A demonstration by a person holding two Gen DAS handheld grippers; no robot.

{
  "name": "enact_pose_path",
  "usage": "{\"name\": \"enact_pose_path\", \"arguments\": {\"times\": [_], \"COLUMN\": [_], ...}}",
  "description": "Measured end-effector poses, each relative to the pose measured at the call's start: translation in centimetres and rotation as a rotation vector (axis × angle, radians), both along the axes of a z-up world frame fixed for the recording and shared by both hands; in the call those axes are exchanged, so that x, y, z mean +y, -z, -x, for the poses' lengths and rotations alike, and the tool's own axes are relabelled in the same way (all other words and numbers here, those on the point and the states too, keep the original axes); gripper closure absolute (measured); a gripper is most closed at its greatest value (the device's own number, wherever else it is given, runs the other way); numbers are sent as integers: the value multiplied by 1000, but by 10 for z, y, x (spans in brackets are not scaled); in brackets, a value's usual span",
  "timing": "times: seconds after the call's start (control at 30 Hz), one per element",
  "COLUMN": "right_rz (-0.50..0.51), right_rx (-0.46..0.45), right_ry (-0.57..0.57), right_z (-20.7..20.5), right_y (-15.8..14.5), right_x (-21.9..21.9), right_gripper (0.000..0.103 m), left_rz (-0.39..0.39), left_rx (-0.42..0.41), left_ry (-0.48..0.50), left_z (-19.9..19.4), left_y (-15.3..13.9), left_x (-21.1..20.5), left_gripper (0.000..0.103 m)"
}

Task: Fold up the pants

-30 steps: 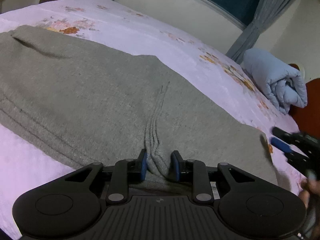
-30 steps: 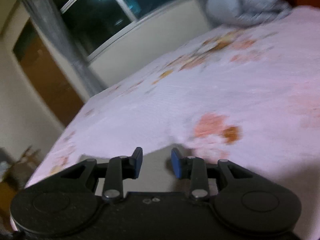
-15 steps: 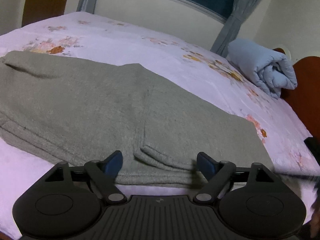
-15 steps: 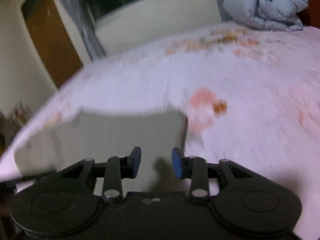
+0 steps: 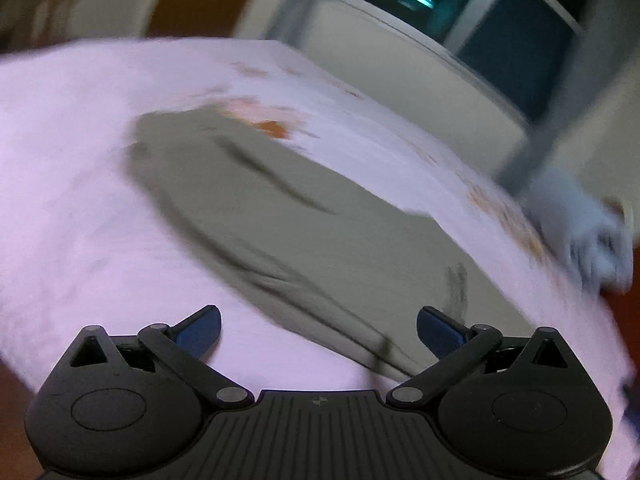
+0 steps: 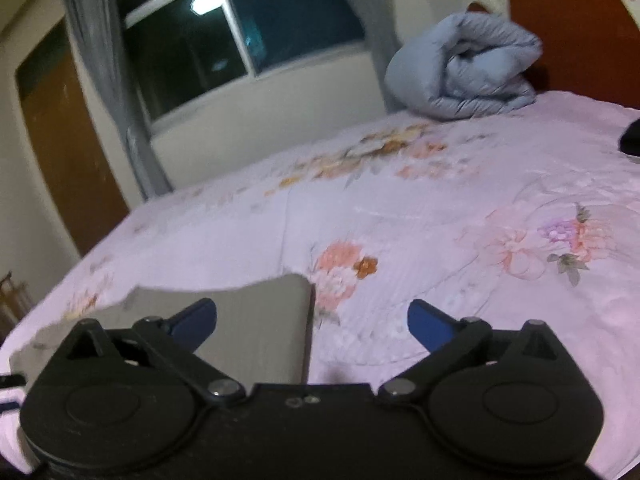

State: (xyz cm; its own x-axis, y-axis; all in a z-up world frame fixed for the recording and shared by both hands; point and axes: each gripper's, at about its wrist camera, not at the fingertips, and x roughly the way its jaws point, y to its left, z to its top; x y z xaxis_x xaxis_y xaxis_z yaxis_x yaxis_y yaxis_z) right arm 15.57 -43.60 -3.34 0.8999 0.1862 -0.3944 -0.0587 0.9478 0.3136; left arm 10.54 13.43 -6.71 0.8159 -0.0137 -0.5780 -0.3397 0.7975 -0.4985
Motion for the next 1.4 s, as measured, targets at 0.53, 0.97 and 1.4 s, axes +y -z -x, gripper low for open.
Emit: {"name": "enact_pose_path", "arguments": {"times": [0.53, 0.97, 1.4], "right_rz": [70, 165, 152], "right_rx": [12, 34, 48], "right_ry": [3, 65, -9], "right_z": [0, -11, -11], "right_y": [4, 11, 12], "right_x": [21, 46, 69], "right_gripper": [6, 6, 6], "left_rz": [424, 300, 292], "left_rx": [-129, -146, -151], "left_ry": [-125, -85, -58], "left_z": [-32, -42, -76], "left_y": [61, 65, 66], "left_x": [124, 117, 145], "left_gripper": [28, 34, 34]}}
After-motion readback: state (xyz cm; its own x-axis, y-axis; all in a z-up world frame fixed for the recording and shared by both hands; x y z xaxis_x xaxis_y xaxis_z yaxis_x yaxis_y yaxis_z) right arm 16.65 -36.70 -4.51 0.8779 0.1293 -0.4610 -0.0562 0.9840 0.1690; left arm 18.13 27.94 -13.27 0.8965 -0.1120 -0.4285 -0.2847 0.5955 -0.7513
